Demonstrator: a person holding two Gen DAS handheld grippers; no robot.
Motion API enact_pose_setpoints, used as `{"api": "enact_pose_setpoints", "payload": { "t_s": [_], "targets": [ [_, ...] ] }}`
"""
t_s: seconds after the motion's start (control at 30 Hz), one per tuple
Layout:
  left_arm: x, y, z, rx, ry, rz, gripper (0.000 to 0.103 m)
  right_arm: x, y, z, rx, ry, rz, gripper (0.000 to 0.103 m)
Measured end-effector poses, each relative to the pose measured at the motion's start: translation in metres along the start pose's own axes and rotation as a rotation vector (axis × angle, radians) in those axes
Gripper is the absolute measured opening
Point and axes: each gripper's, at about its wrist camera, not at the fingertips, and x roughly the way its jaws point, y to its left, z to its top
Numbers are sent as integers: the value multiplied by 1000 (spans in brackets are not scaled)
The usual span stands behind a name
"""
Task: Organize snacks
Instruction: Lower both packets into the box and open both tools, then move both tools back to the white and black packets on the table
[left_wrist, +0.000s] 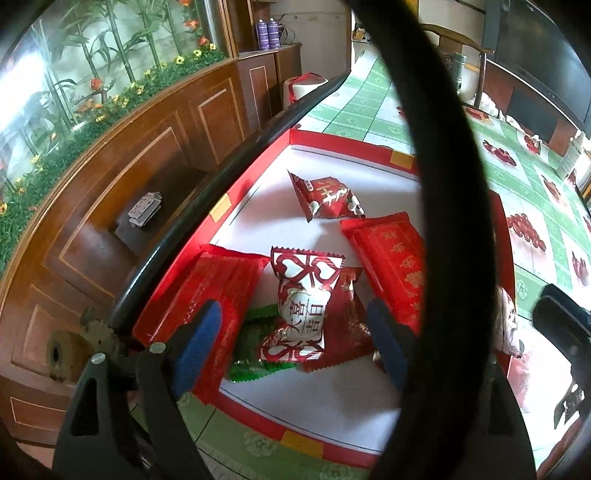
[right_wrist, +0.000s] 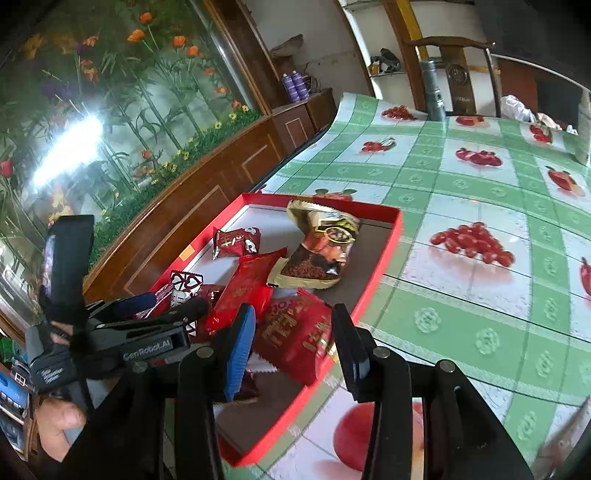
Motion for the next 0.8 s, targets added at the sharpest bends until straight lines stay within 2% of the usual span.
{"api": "enact_pose_setpoints", "payload": {
  "t_s": [0.23,0.4,0.47,0.8],
  "targets": [
    [-16,-8,-4,8,-23,-10,82,-43,-12,-10,12,-65,-36,51],
    [-32,-18,-7,20,-52,-18,84,-72,-33,-24,43,-98,-88,52],
    [-38,-23,-8,28,-64,-19,85,-83,-45,-32,61,-106,-117,56],
    [-67,-58,-16,88,-111,-51,86,-131,-101,-77,191,-127,-223,57]
  ]
}}
